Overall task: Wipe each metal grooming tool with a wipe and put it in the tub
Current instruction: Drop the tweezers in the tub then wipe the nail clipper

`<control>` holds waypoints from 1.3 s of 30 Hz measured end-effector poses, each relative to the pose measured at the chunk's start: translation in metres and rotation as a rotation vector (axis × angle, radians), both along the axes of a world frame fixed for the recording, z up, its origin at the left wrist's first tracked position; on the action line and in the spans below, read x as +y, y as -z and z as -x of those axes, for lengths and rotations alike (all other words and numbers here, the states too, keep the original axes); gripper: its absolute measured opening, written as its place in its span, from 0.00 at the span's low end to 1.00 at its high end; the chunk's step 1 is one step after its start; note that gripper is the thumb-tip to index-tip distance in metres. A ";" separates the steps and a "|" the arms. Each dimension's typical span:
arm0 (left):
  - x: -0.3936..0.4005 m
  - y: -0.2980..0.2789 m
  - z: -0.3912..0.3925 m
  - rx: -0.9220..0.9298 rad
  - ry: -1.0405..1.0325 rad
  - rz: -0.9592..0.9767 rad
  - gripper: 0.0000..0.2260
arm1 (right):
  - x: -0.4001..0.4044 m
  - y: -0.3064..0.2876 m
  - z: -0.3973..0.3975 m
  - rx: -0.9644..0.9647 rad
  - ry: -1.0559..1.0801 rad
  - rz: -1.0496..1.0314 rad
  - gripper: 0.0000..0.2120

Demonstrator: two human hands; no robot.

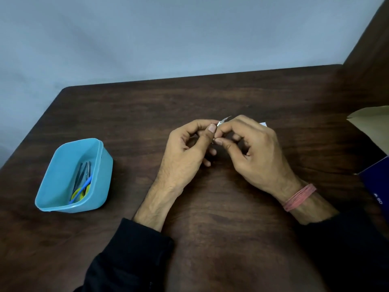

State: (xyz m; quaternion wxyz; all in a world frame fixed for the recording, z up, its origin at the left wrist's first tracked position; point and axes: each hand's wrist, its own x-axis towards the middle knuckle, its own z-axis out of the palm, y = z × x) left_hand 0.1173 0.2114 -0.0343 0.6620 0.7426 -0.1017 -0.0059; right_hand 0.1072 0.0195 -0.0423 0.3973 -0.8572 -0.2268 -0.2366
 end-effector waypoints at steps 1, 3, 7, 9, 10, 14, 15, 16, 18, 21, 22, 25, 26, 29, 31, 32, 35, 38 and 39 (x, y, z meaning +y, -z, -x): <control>0.001 0.000 0.000 -0.003 0.003 0.004 0.09 | 0.000 -0.001 0.000 0.007 -0.007 -0.014 0.05; 0.001 0.000 0.000 -0.006 0.004 0.010 0.08 | 0.001 -0.002 0.000 0.039 -0.018 -0.074 0.05; 0.000 0.001 -0.001 -0.012 -0.009 -0.050 0.08 | -0.002 -0.005 -0.003 0.159 0.004 -0.305 0.03; -0.001 0.002 -0.001 -0.012 0.003 -0.075 0.08 | -0.003 -0.004 -0.005 0.176 0.006 -0.307 0.04; -0.001 0.002 -0.001 -0.012 0.012 -0.076 0.08 | -0.003 -0.003 -0.006 0.174 -0.003 -0.287 0.04; 0.002 0.004 -0.002 -0.005 0.023 -0.065 0.09 | -0.003 -0.001 -0.007 0.189 -0.006 -0.279 0.03; 0.002 0.004 -0.002 -0.011 0.025 -0.071 0.09 | -0.003 -0.001 -0.007 0.206 0.004 -0.294 0.03; 0.002 0.004 -0.002 -0.021 0.028 -0.078 0.09 | -0.003 -0.001 -0.007 0.230 0.009 -0.317 0.02; 0.000 0.004 -0.001 -0.054 0.032 -0.096 0.09 | -0.003 -0.002 -0.007 0.277 0.005 -0.374 0.01; -0.003 0.009 -0.001 -0.157 -0.018 -0.177 0.09 | -0.004 -0.003 -0.007 0.298 0.011 -0.440 0.01; -0.004 0.011 -0.001 -0.201 -0.043 -0.220 0.09 | -0.005 -0.003 -0.008 0.307 0.013 -0.463 0.01; -0.004 0.016 -0.002 -0.306 -0.107 -0.349 0.10 | -0.007 -0.003 -0.009 0.336 0.015 -0.500 0.02; -0.004 0.015 -0.001 -0.315 -0.118 -0.374 0.10 | -0.008 -0.002 -0.010 0.339 0.018 -0.499 0.02; -0.003 0.014 -0.001 -0.281 -0.090 -0.359 0.10 | -0.008 0.000 -0.011 0.335 0.010 -0.495 0.02; -0.003 0.014 -0.003 -0.256 -0.079 -0.311 0.09 | -0.008 0.000 -0.010 0.329 -0.007 -0.467 0.01; -0.003 0.013 -0.003 -0.246 -0.082 -0.288 0.09 | -0.008 0.001 -0.010 0.329 -0.012 -0.448 0.01; -0.003 0.013 -0.003 -0.240 -0.078 -0.264 0.09 | -0.010 0.004 -0.013 0.347 0.031 -0.478 0.02; -0.003 0.013 -0.003 -0.267 -0.063 -0.301 0.09 | -0.012 0.004 -0.015 0.346 0.075 -0.530 0.03; -0.003 0.013 -0.003 -0.268 -0.065 -0.294 0.09 | -0.012 0.003 -0.014 0.333 0.060 -0.512 0.03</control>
